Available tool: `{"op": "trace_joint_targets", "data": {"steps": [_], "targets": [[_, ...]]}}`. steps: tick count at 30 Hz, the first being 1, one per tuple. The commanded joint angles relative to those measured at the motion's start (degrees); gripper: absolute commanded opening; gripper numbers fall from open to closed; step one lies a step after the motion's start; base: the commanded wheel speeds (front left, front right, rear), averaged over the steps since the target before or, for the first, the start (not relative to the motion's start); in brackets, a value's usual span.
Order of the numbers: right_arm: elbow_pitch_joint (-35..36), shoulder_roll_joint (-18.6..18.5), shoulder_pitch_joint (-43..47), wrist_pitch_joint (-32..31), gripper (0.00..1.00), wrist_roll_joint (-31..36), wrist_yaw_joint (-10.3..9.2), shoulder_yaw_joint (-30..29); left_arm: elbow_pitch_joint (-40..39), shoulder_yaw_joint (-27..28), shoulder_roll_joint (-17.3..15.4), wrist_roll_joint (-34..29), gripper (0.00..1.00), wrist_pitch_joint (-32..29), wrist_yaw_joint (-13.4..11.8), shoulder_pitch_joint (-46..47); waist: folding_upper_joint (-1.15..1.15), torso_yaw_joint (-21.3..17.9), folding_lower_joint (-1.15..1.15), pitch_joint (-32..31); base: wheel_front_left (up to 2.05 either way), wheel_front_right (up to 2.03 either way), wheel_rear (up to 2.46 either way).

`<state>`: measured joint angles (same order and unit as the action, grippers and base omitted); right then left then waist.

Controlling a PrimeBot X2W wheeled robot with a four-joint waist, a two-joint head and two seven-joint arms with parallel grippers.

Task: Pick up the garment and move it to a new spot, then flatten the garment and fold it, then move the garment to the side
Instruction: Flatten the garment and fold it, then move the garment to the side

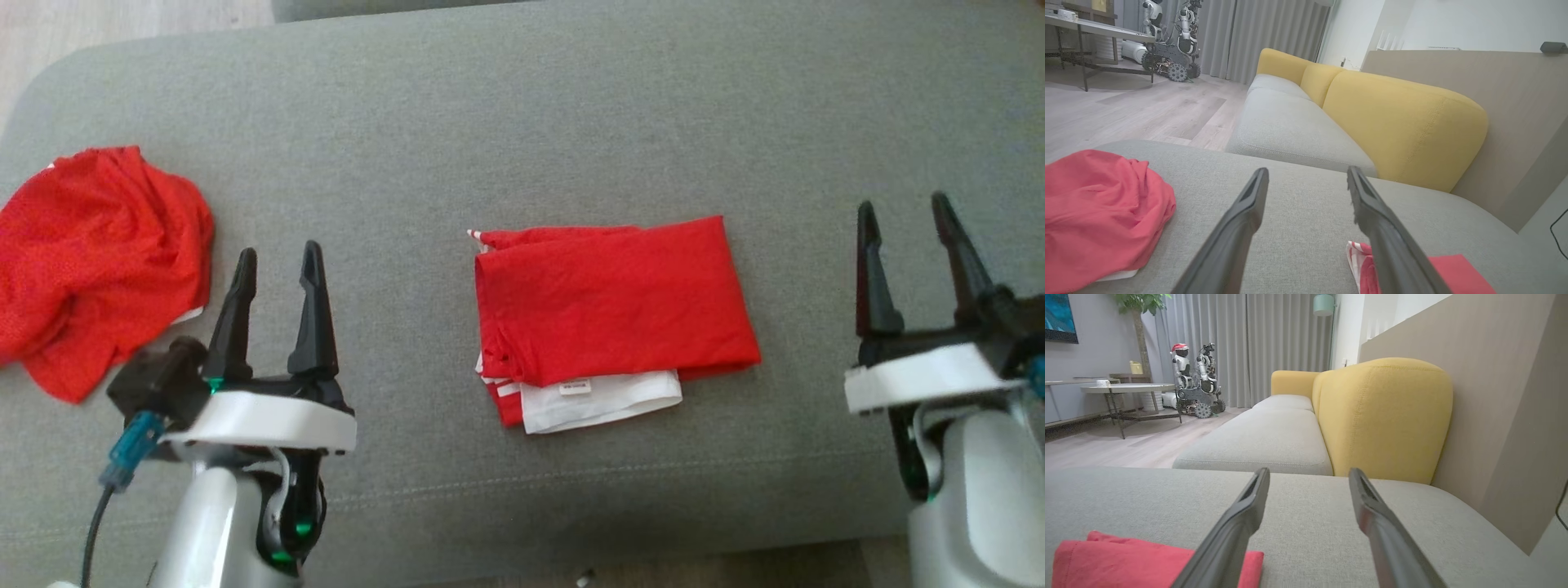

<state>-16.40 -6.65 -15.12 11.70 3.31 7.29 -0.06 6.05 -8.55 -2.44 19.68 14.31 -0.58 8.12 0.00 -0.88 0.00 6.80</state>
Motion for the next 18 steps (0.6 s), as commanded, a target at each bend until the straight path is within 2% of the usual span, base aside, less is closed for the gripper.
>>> {"op": "trace_joint_targets", "data": {"steps": [1, 9, 18], "targets": [[2.07, 0.55, 0.28, 1.04, 1.0, 1.09, 0.2, 0.78, -2.48, 1.98, -0.43, -0.08, 1.0, 0.69, -0.42, 0.55, 0.0, -0.04, 0.0, -0.1, 0.0, 0.0, 0.0], [1.26, 1.94, 1.95, 2.45, 1.0, 2.96, 0.2, -0.74, -4.1, 1.71, -0.43, -3.18, 1.0, 0.69, -0.21, -1.48, 0.0, 0.56, 0.0, 0.14, 0.0, 0.0, 0.0], [0.85, 2.39, 1.46, 2.85, 1.0, 3.37, 0.2, -0.96, -5.0, 1.78, -0.43, -3.05, 1.0, 0.69, -0.39, -1.37, 0.0, 0.99, 0.0, 0.81, 0.0, 0.0, 0.0]]}}
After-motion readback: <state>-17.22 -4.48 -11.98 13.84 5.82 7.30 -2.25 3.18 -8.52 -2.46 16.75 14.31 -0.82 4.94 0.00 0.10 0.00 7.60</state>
